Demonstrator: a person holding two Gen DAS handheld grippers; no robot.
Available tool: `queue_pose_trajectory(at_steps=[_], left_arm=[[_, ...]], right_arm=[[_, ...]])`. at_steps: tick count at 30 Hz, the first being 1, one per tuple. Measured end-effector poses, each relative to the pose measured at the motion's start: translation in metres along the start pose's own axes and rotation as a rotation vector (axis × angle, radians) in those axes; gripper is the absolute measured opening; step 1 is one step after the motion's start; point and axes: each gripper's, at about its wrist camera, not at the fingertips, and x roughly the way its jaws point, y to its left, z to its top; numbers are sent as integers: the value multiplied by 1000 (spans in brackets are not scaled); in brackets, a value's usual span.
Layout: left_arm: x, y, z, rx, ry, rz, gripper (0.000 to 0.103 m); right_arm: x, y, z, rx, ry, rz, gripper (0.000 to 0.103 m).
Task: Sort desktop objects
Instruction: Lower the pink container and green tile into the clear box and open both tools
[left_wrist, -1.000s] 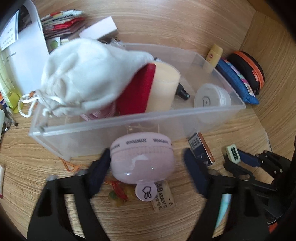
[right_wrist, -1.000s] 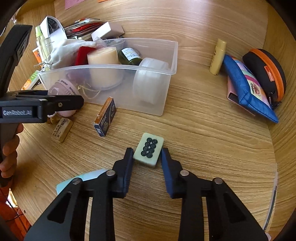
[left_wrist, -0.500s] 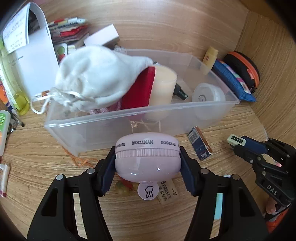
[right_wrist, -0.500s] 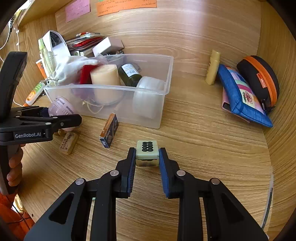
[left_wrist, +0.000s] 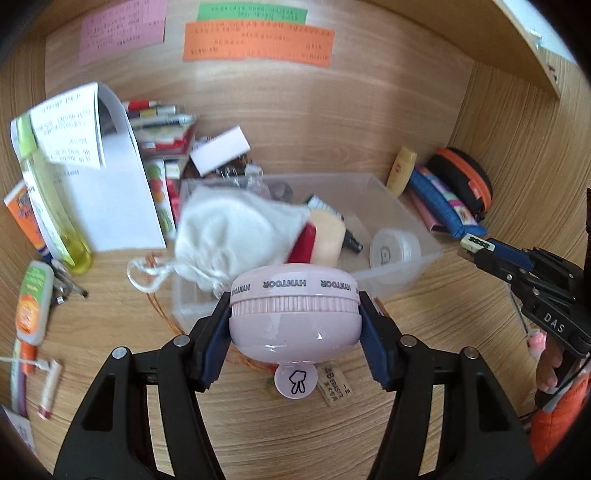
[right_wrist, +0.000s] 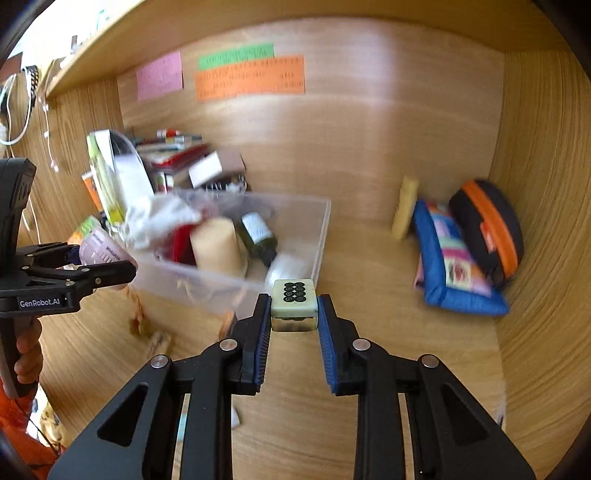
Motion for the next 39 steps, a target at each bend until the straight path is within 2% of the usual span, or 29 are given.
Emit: queue_pose_trajectory(at_steps=[8,16,21,25,31,37,39], left_arm=[[-10,9,35,26,-19,-19,62],[-3,7,68,65,-46,20,62],[6,4,82,72,-49,4,62],[20,2,92,52,-39,-26,62],[57,-6,102,24,-5,-19,62],[89,-7,93,44,54,-2,62],[97,-7,90,43,69,-17,62]], right_arm=[[6,5,23,-14,-44,27,22],[27,15,35,-18,-28,82,22],[39,20,40,-33,-11,99,22],[49,24,42,-38,4,113,22],[71,27,44,-32,39,138,22],[89,27,35,-36,88,152,22],[93,27,33,-42,101,167,22]])
